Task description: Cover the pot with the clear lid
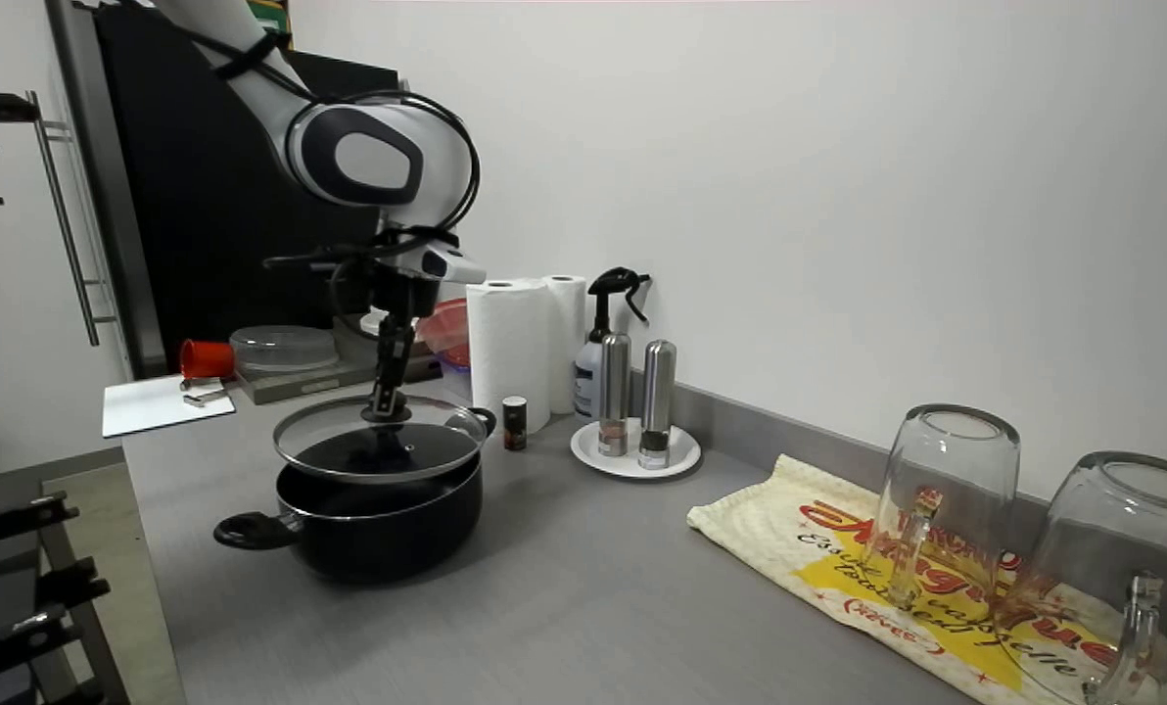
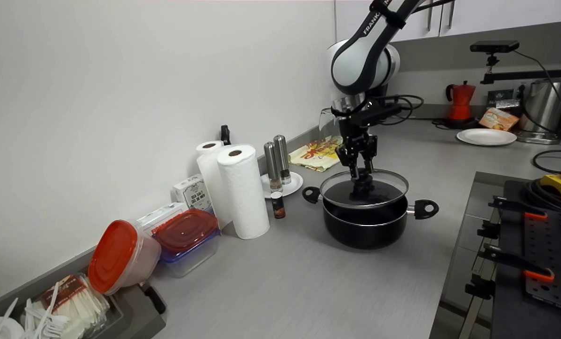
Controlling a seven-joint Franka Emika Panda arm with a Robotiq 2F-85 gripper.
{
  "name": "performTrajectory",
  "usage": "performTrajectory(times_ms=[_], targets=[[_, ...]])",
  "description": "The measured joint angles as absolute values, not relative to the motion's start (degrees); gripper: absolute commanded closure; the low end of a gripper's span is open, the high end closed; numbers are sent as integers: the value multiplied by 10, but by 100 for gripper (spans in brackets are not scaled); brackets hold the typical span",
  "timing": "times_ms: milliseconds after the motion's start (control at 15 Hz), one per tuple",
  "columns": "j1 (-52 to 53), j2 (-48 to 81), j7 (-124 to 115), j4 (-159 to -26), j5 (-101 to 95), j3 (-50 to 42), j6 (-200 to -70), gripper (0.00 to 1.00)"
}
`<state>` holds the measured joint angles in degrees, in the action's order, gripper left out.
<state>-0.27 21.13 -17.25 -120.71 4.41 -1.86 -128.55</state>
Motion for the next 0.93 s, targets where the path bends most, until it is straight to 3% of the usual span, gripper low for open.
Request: performTrajectory(times_ms=[933], targets=[[-3, 240, -174, -1207, 64, -26, -1298, 75]])
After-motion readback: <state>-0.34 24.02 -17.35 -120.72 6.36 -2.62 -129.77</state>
